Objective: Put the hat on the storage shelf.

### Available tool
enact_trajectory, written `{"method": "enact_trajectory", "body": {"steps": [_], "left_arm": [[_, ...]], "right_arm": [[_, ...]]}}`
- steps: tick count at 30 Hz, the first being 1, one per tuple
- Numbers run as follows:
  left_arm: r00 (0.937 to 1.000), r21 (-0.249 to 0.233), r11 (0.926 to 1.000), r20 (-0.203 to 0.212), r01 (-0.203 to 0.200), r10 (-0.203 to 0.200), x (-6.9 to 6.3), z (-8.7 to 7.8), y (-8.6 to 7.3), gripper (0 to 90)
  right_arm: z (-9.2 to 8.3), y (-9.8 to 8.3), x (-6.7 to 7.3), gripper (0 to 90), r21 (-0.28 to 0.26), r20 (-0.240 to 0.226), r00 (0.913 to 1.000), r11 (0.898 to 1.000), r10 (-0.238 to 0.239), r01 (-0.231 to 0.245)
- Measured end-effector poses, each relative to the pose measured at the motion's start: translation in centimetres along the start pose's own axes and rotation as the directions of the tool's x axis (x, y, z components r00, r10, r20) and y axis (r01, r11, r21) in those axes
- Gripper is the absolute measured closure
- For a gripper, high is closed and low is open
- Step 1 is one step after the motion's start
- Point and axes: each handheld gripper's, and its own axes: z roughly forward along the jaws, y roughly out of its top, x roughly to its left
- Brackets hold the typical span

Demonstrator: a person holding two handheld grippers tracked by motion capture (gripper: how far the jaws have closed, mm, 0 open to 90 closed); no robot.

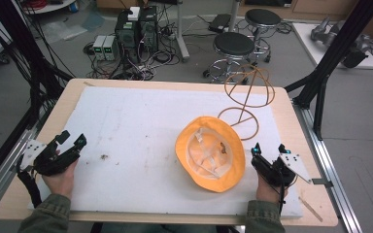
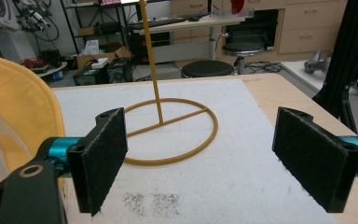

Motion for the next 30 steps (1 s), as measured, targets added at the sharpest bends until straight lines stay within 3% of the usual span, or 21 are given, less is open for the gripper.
{"method": "enact_trajectory", "body": {"steps": [19,30], "left_arm": [[1.0000,0.001,1.0000,0.010,0.001,-0.001,-0.04,-0.02,0.00,31.5],[0.9999,0.004,1.0000,0.012,0.001,-0.001,-0.05,0.04,-0.03,31.5]], "right_arm": [[0.23,-0.09,-0.11,16.4,0.023,-0.002,0.9999,1.000,0.016,-0.016],[-0.12,0.59,0.08,14.2,0.015,-0.061,0.9979,1.000,0.020,-0.019]]}}
